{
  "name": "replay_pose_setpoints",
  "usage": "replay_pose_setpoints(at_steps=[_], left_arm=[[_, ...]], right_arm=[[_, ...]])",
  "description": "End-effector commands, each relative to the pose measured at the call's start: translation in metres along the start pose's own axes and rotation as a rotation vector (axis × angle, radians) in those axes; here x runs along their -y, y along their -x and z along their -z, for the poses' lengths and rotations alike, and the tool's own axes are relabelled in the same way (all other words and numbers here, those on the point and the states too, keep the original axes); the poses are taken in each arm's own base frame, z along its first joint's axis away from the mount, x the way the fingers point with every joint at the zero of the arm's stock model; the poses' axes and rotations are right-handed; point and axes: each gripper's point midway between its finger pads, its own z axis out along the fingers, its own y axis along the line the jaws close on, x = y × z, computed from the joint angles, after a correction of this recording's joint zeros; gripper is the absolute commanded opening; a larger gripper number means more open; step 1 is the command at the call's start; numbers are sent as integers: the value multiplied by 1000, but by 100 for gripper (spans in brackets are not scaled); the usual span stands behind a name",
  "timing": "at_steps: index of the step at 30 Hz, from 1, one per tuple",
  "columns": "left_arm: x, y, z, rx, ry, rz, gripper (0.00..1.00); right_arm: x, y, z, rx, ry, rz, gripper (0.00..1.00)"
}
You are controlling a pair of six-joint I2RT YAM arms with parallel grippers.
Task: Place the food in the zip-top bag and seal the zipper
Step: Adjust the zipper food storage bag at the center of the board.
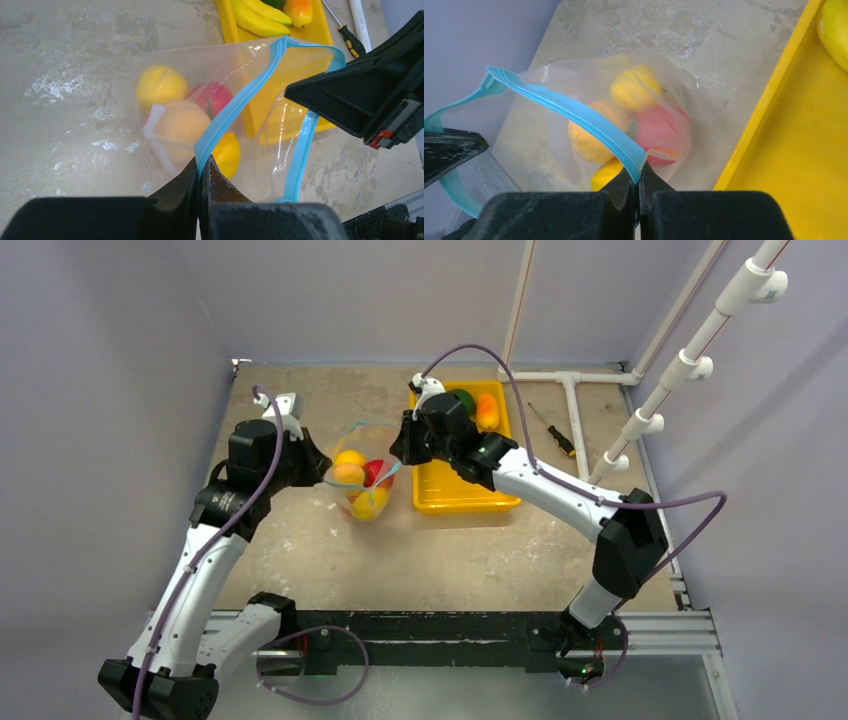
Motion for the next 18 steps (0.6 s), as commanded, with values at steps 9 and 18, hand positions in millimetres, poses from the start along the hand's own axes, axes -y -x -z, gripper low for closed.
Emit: replay_pose_setpoints(at_steps=[9,18], left_arm=[[3,50,-3,158,19,-44,0],[0,25,-22,120,-15,-43,0]], right_arm=[[-15,-24,-34,-49,142,-42,0],[-8,-24,-35,-45,102,-41,7]])
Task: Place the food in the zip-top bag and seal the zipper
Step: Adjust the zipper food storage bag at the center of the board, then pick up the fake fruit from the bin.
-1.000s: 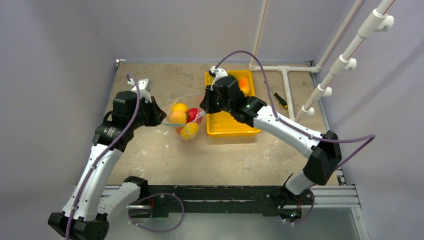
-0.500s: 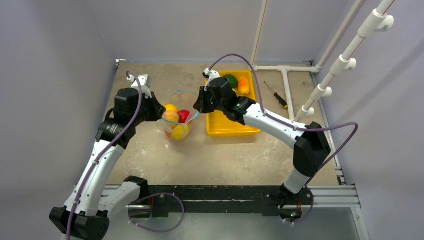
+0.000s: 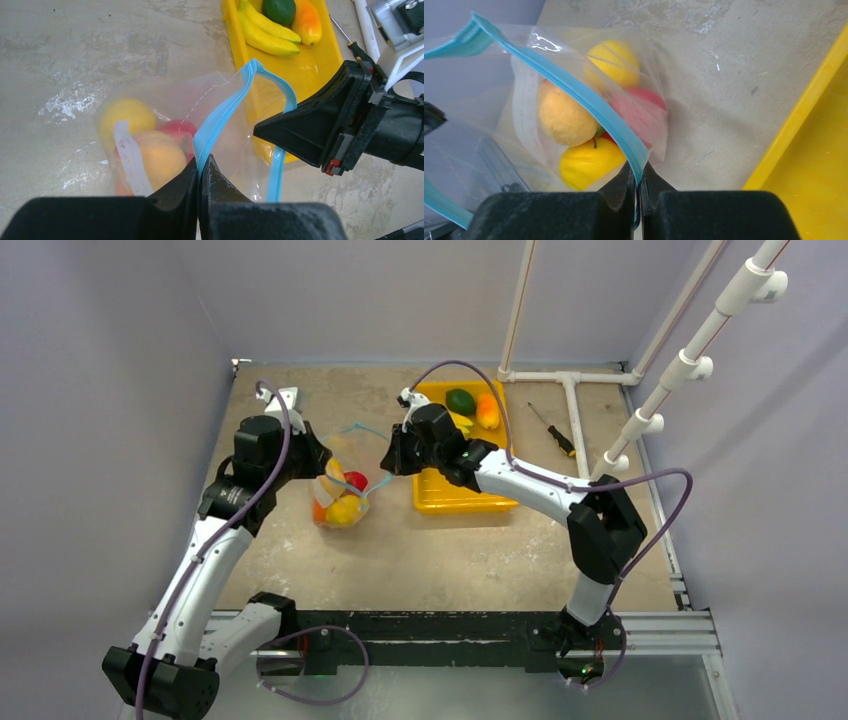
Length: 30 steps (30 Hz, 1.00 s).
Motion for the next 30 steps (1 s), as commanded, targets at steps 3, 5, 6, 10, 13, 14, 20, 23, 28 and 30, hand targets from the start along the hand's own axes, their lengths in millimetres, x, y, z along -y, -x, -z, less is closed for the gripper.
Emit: replay_pose_setpoints(at_steps=[3,5,6,10,13,14,20,23,28,30], left_arm=[[2,-2,-9,44,-39,-26,0],[-1,-7,-10,41,-35,-35,0],[-2,-8,-9,42,-35,-40,0],[-5,-17,-10,46,-38,-55,0],[-10,-22,-10,63,-30,-68,0],[-11,-24,-10,67,-28,-71,0],[-8,-24,-8,88,-51,-81,0],[-10,-23,-6,98,-43,-92,0],[-12,-22,-6,100,-29,-94,0],[-14,-25,-8,88,-25,-93,0]], right_arm=[[-13,38,18,110,-2,6,23],[-11,48,23,136,-30,7,31],[-12,53,26,146,-36,7,36],[-5,74,40,202,-88,-3,54],[6,90,53,248,-142,-2,59],[11,95,56,261,-164,0,60],[46,115,67,304,-285,3,63],[64,125,69,326,-339,1,64],[101,142,69,367,-459,-6,67],[117,149,68,374,-498,-5,68]])
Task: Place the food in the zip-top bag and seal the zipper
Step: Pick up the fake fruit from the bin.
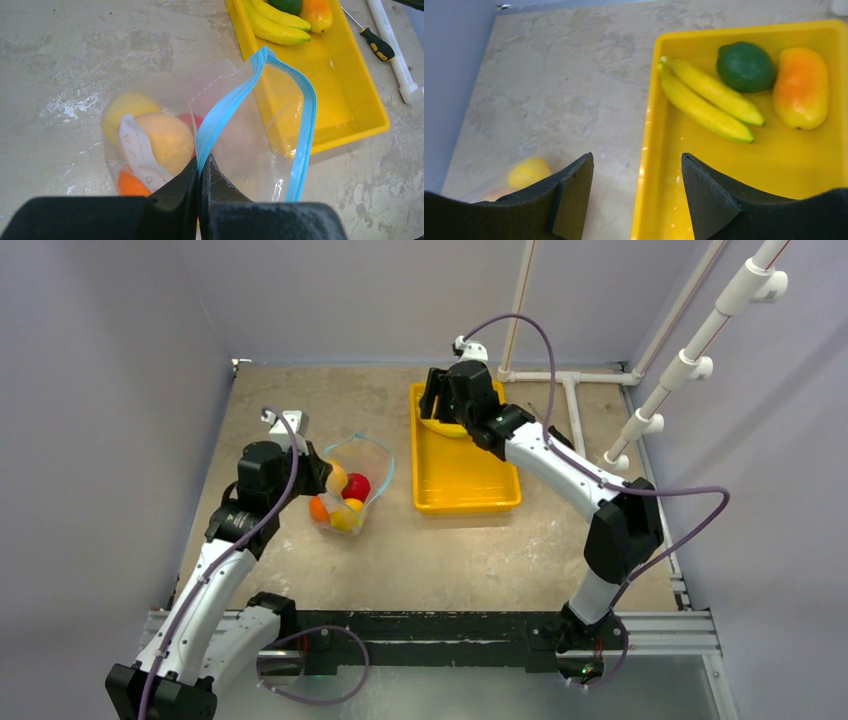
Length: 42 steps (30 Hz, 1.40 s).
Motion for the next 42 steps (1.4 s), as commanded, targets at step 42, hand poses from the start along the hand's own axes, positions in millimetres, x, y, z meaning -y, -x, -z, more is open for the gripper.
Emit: replay_pose_setpoints(at_steps=[42], left_arm=[[1,4,-6,14,-6,-20,0]], right_arm=[[142,9,-176,-8,-361,267,98]])
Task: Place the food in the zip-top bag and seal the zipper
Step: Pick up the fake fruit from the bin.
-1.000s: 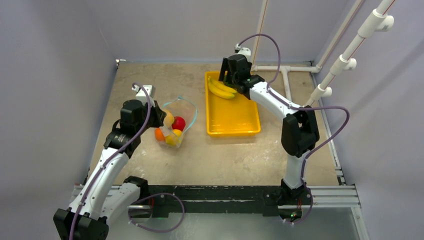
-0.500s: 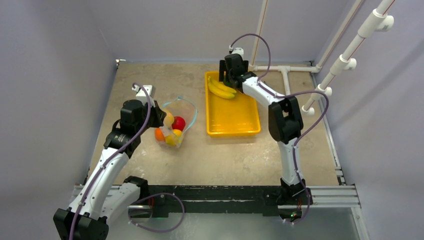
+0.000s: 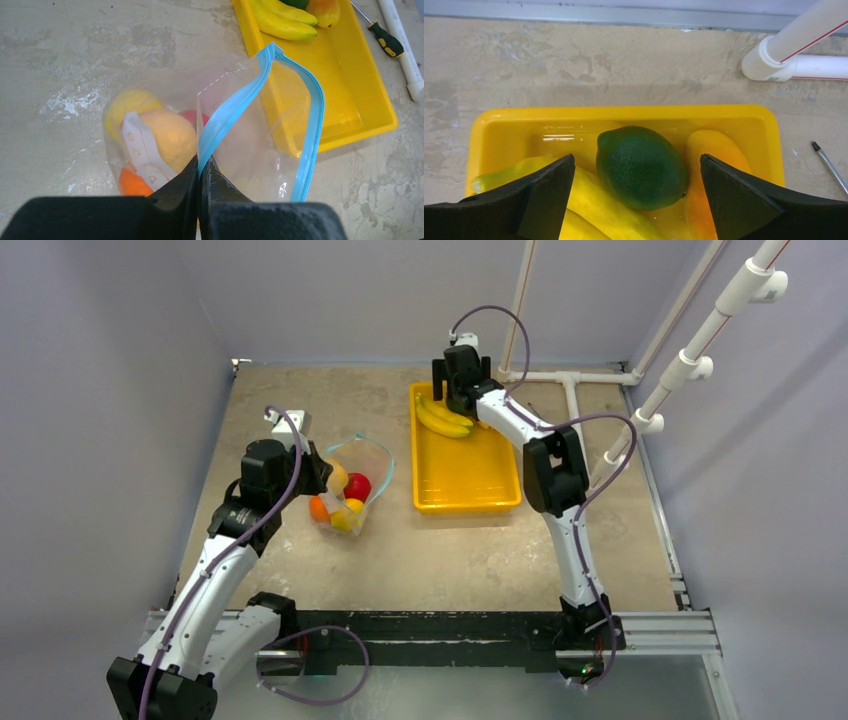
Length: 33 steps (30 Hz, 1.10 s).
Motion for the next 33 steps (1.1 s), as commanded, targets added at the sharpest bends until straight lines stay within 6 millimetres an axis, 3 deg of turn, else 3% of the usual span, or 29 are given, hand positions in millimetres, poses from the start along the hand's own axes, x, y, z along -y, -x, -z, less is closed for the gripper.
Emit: replay_pose_setpoints(at_steps=[1,8,15,21,24,28,33], left_arm=[[4,10,0,39,-20,-16,0],[4,9,-1,36,-20,-16,0],[3,8,-2,29,-19,-16,0],[4,7,-3,26,-22,-16,0],[4,6,-4,21,-25,-15,0],[5,5,-4,19,-27,-16,0],[6,6,-4,21,-32,-16,0]], right_arm=[[4,11,-2,14,-1,17,98],[1,-10,-13,-21,9,23,97],[4,-19,-20,-32,-7,28,88],[4,-24,-21,-42,-4,30,69],[5,-23,-20,-41,-4,30,53],[5,-10,-10,-19,-1,3,30],[10,14,9,28,-4,-33,15]])
